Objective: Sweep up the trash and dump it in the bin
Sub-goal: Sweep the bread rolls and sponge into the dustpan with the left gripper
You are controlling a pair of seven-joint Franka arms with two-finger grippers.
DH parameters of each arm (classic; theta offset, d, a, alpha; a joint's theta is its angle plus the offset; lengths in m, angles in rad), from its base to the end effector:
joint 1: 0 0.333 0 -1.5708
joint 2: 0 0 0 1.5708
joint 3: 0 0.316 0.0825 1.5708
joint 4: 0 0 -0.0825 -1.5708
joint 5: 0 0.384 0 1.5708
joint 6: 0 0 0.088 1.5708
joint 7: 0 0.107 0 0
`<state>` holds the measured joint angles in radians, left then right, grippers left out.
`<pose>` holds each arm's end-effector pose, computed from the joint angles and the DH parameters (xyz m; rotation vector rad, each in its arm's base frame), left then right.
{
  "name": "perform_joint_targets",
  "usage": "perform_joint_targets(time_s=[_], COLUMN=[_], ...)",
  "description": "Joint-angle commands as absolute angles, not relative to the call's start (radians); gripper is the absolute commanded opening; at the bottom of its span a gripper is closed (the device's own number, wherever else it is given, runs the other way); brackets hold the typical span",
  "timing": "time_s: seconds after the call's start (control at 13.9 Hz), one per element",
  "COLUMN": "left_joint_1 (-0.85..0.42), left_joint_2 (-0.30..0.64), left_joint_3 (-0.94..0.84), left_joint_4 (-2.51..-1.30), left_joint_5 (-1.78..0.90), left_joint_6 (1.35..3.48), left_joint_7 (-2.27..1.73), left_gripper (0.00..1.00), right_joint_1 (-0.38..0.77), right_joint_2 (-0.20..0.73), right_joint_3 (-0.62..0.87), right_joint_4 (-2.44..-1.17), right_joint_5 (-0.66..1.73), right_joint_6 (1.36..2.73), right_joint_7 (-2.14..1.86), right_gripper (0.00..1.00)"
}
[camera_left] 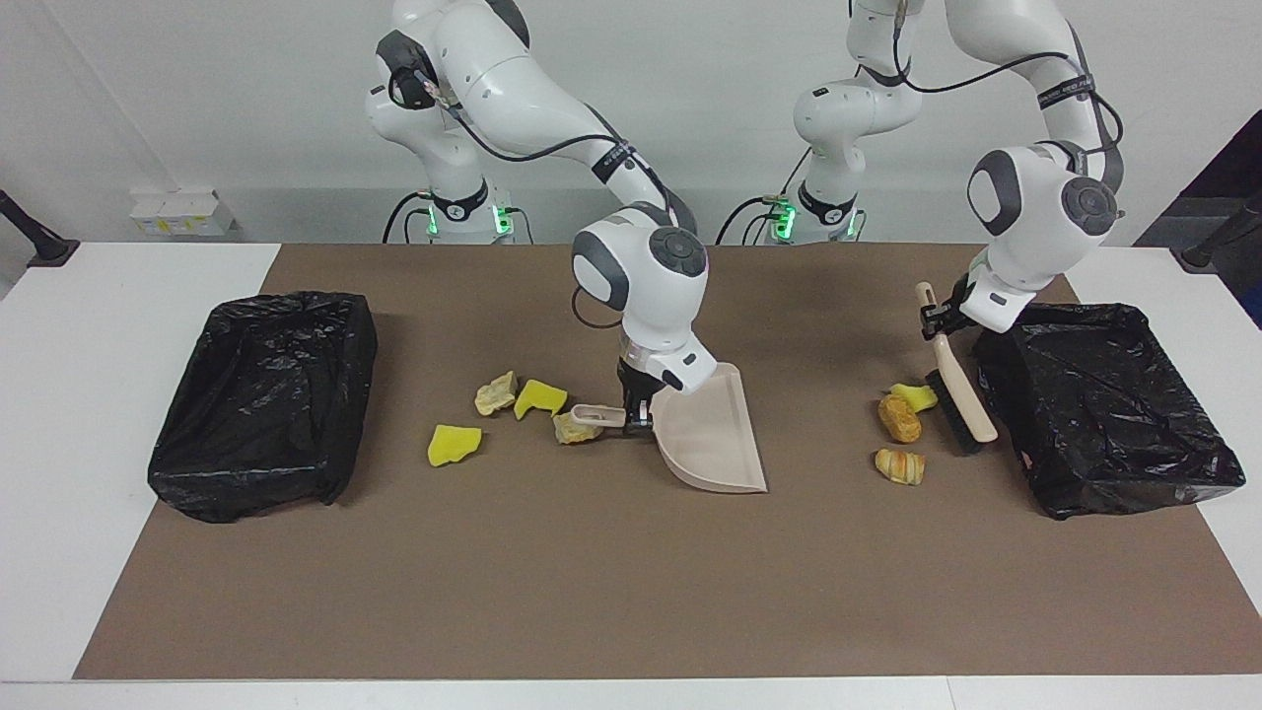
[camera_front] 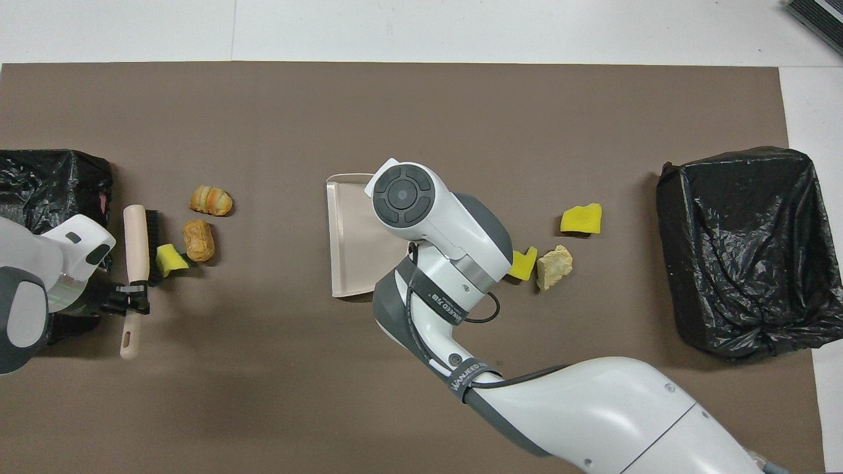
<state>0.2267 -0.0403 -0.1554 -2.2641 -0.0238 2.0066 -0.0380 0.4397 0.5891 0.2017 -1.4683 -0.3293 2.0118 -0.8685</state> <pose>0.4866 0.0332 0.3606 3.0996 0.1901 -0.3388 0.5914 0.3873 0.3396 2.0376 2.1499 -0.0760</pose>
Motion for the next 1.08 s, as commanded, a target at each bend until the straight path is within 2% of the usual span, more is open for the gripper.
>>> perform_joint_targets(time_s=[0.0,0.22,0.65,1.01], left_joint_1=[0.183,0.100,-0.093,-0.242], left_joint_2=[-0.069,-0.067,-0.014,-0.014], left_joint_3=[-0.152,-0.152,-0.152,-0.153], left_joint_4=[-2.304,-2.304,-2.296,-2.276], left_joint_5=[-0.024,-0.104,-0.234,-0.321], left_joint_6=[2.037,2.048,2.230,2.244], left_joint_7=[-0.107,-0.170,-0.359,-0.402], left_gripper=[0.00,0.00,0.00,0.00], right_joint_1=[0.443,0.459,0.457,0.456], right_joint_2=[0.589,0.592,0.591,0.592], right_joint_3=[0.209,0.209,0.209,0.209], right_joint_4=[-1.470,-1.443,-1.443,-1.454], right_joint_5=[-0.334,-0.342,-0.342,-0.337], right_joint_6=[1.993,1.948,1.965,2.006], right_joint_7=[-0.844,-0.841,-0.821,-0.811], right_gripper=[0.00,0.00,0.00,0.00])
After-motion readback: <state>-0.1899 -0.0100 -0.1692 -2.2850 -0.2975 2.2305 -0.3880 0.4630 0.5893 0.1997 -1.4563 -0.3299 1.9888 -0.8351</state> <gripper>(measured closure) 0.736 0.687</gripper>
